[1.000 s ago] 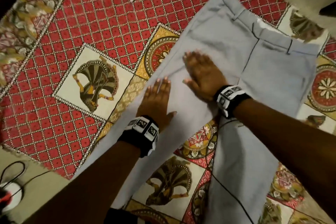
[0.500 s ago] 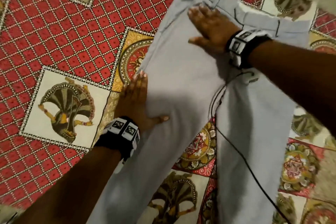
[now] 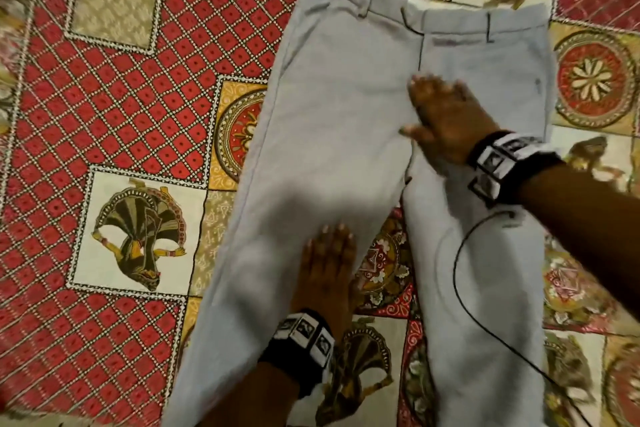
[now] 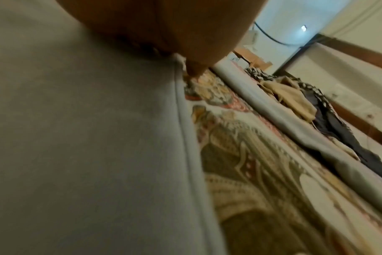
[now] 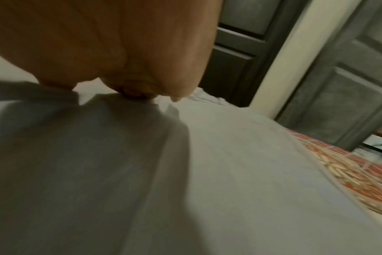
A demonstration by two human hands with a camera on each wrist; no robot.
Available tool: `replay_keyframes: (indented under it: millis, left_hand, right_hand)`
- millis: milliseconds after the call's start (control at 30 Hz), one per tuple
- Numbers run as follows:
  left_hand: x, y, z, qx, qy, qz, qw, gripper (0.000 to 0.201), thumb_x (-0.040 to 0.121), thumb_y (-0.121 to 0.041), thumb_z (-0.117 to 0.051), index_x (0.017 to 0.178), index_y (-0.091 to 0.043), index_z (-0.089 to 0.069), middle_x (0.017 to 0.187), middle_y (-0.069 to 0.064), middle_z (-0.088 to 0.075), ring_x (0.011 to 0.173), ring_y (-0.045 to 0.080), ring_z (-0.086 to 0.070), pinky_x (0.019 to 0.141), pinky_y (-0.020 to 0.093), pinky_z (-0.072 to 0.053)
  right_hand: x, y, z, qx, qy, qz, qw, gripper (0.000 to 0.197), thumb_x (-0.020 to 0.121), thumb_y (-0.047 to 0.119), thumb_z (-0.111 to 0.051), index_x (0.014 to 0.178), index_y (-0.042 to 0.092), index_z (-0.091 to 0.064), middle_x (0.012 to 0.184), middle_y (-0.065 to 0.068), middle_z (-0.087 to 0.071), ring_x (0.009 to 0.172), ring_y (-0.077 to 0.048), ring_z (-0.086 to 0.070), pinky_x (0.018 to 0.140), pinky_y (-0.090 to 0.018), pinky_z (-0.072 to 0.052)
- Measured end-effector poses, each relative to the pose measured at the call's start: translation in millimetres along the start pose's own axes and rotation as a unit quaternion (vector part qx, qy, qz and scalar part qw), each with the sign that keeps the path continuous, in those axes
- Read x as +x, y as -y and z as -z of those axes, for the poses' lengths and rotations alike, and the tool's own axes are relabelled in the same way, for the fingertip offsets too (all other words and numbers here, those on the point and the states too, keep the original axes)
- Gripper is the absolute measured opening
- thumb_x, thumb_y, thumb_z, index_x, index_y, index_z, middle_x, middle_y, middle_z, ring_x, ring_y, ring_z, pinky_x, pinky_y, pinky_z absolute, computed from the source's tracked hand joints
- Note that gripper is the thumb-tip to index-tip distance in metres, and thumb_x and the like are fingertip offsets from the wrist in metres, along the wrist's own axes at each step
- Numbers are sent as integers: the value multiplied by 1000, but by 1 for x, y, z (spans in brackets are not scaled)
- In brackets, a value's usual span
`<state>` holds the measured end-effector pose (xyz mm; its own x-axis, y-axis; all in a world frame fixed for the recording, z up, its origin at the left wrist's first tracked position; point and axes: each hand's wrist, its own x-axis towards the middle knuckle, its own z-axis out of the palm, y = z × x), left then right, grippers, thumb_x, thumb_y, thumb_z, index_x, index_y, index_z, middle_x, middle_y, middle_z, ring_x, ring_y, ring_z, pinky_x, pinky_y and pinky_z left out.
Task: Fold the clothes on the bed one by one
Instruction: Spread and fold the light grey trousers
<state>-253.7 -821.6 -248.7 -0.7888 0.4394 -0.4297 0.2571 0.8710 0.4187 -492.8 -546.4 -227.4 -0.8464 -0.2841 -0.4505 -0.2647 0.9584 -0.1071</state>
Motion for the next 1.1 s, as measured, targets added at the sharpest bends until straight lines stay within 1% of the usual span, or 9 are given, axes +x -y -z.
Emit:
replay_keyframes:
  millis: [133, 200, 333, 433, 533, 667, 800, 967, 1100]
  left_hand:
    - [-2, -6, 7, 10, 28, 9, 1000, 78, 98, -42, -37, 158, -10, 0, 166, 14, 9, 152, 35, 12, 122, 57, -6]
    - [-1, -14, 15, -13, 19, 27, 999, 75, 97, -44, -30, 158, -11, -2, 166, 16, 5, 152, 35, 8, 122, 53, -3]
    - [-1, -69, 20, -82, 2, -27, 996, 67, 97, -37, -30, 156, -6, -21, 162, 17, -22, 149, 32, -22, 120, 46, -18]
    - [7, -128, 7, -102, 26, -18, 994, 81, 89, -36, -37, 158, -6, -6, 159, 11, -30, 137, 31, -47, 117, 42, -27]
    - [27, -171, -21, -105, 9, 39, 994, 86, 89, -43, -36, 157, -8, 3, 166, 6, 3, 139, 27, -39, 121, 38, -10]
    - [47, -191, -57, -103, 20, 125, 987, 118, 71, -78, -39, 158, -3, -11, 166, 14, -5, 150, 34, -17, 119, 46, -8]
    - [50, -192, -77, -97, -16, 137, 986, 131, 66, -88, -44, 155, -17, 22, 162, -2, 28, 149, 18, 26, 123, 40, 7]
    - [46, -195, -73, -72, -24, 147, 986, 133, 69, -86, -52, 154, -18, 25, 160, -5, 32, 148, 16, 29, 121, 37, 11]
    - [46, -200, -74, -62, -29, 160, 985, 133, 70, -85, -53, 154, -17, 25, 161, -2, 32, 148, 19, 29, 122, 40, 8]
  right_hand:
    - [-13, -48, 21, 44, -23, -82, 995, 111, 82, 86, -9, 159, 8, -22, 168, -16, -13, 154, -36, -14, 120, -59, -12]
    - [-36, -54, 12, 5, -16, -7, 1000, 108, 87, 83, -3, 156, 5, -31, 164, -21, -22, 150, -42, -24, 118, -61, -20]
    - [-91, -38, -30, -46, -23, 154, 987, 68, 102, 48, -28, 153, 4, -38, 157, -20, -39, 142, -42, -41, 118, -55, -28]
    - [-109, -30, -51, -46, -24, 232, 971, 65, 104, 45, -30, 155, 5, -34, 160, -17, -36, 147, -34, -35, 122, -49, -24]
    - [-102, -36, -63, -45, -23, 242, 969, 68, 105, 50, -23, 158, 7, -28, 164, -13, -28, 152, -30, -25, 122, -49, -18]
    - [-85, -58, -77, -33, -50, 274, 960, 78, 102, 62, -23, 161, 9, -19, 167, -9, -18, 155, -24, -11, 127, -44, -7]
    - [-45, -113, -54, -35, -75, 235, 968, 87, 98, 70, -25, 162, 12, -13, 169, -8, -12, 156, -25, -7, 126, -45, -5]
    - [-6, -178, -16, -50, -88, 125, 987, 90, 96, 77, -18, 162, 18, -6, 170, -4, -6, 157, -24, -4, 125, -48, 0]
    - [-11, -140, -20, -19, -124, 96, 987, 88, 99, 71, -21, 162, 10, -9, 169, -11, -7, 156, -30, -5, 126, -50, -1]
